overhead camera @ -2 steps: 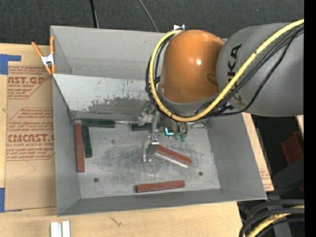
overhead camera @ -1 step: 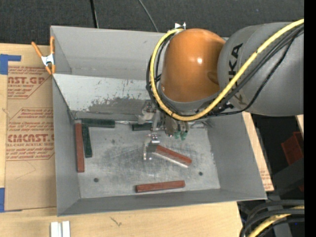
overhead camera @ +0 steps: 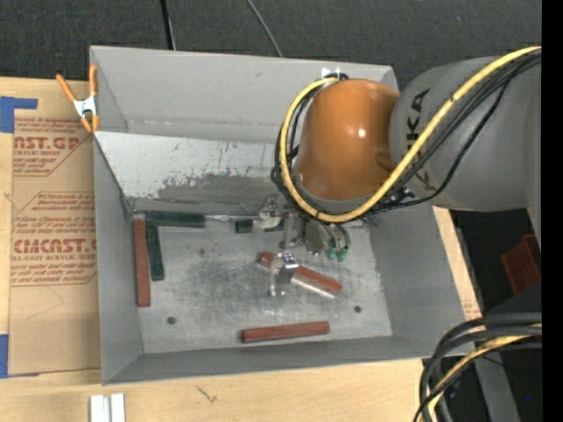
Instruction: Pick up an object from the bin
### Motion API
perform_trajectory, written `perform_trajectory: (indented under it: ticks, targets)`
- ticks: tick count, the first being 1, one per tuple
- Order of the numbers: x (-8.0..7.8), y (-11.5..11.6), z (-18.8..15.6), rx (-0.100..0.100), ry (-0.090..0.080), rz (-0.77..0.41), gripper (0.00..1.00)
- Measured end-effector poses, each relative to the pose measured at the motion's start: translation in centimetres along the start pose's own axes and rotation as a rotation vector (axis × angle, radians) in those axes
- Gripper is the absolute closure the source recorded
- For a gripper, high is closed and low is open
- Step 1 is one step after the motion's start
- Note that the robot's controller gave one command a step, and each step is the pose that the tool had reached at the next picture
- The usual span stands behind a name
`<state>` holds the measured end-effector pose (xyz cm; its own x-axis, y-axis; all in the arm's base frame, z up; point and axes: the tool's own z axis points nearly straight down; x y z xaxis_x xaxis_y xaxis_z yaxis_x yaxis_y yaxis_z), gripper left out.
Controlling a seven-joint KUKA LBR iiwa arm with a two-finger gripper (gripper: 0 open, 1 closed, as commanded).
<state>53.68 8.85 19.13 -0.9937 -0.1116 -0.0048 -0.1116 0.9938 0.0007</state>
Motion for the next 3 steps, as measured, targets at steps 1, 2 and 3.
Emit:
perform_trajectory:
  ticks: [1,2,3]
  targets:
    - [1.1,-3.6,3.3,0.000,0.004,-0.058,0.00]
    - [-1.8,-5.7,11.5,0.000,-0.001,-0.104,1.00]
    - [-1.8,-5.8,11.5,0.000,-0.001,-0.104,1.00]
